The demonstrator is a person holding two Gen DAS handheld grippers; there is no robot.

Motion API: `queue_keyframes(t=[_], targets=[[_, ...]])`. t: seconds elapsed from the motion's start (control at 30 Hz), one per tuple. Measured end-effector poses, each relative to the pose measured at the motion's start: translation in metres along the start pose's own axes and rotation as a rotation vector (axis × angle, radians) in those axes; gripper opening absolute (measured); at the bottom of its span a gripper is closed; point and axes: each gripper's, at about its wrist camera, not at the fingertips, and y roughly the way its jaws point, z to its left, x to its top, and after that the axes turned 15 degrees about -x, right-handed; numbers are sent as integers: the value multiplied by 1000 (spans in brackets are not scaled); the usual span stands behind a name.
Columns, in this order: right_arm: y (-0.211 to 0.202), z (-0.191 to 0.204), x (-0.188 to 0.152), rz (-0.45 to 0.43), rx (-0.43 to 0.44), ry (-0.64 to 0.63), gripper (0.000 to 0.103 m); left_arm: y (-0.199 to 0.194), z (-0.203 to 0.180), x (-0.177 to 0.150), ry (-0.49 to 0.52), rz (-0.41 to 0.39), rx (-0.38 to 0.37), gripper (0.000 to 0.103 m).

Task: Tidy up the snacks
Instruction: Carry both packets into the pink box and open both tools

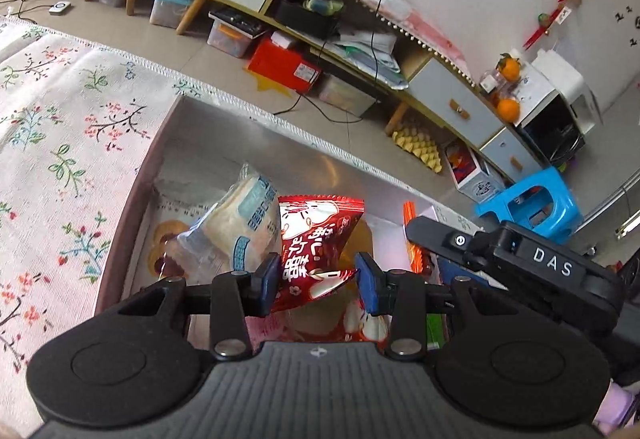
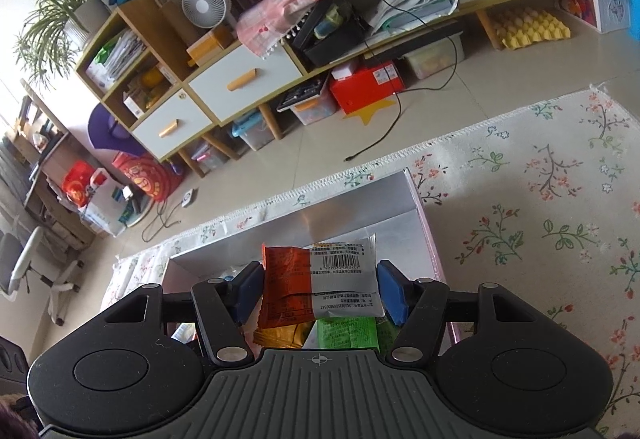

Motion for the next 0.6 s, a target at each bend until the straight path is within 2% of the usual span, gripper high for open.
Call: queue_keyframes(t=[0.23,0.4,0.43,0.53,0.6], targets=[[1,0,2,-5,10,-6,64,5,2,-1,-31,-13,-31,38],[0,-2,3,-6,15,0,64,7,-6,-1,26,1,-8,39],[-1,-2,4,-4,19,-1,66,6,-8,-2,34,2,-6,42],[-4,-4,5,1,24,13,74,4,-10,-1,44,10,-25,60],[-6,-5,7,9,31,20,77,2,-13,-2,58,11,-23,66]])
